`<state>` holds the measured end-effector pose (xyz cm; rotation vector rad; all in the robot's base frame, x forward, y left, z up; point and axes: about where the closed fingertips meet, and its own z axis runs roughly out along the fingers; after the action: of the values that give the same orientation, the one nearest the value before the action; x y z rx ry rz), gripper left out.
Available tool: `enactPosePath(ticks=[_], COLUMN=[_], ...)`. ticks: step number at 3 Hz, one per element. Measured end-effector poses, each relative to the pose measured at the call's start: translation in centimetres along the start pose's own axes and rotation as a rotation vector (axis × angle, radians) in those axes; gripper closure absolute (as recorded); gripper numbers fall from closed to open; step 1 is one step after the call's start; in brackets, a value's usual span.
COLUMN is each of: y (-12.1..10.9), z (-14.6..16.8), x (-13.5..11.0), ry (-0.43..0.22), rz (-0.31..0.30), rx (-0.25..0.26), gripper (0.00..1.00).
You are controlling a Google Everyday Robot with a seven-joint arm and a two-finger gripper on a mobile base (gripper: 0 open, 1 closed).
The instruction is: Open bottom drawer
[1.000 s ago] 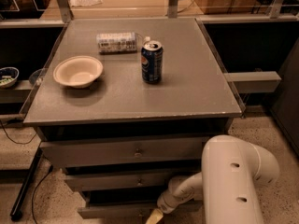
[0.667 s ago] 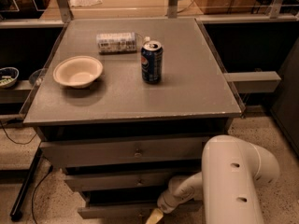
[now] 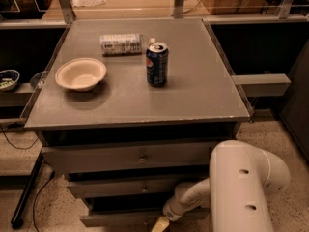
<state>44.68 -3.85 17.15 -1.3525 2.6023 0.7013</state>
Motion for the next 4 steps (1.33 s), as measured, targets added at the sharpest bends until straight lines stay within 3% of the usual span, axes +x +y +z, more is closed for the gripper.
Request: enactPosePath(ticks=[4], y=[0.69], z=[0.11], x=[0.54], ry=[0.015], rz=[-0.024], rx=[-0.023], gripper=[0.00])
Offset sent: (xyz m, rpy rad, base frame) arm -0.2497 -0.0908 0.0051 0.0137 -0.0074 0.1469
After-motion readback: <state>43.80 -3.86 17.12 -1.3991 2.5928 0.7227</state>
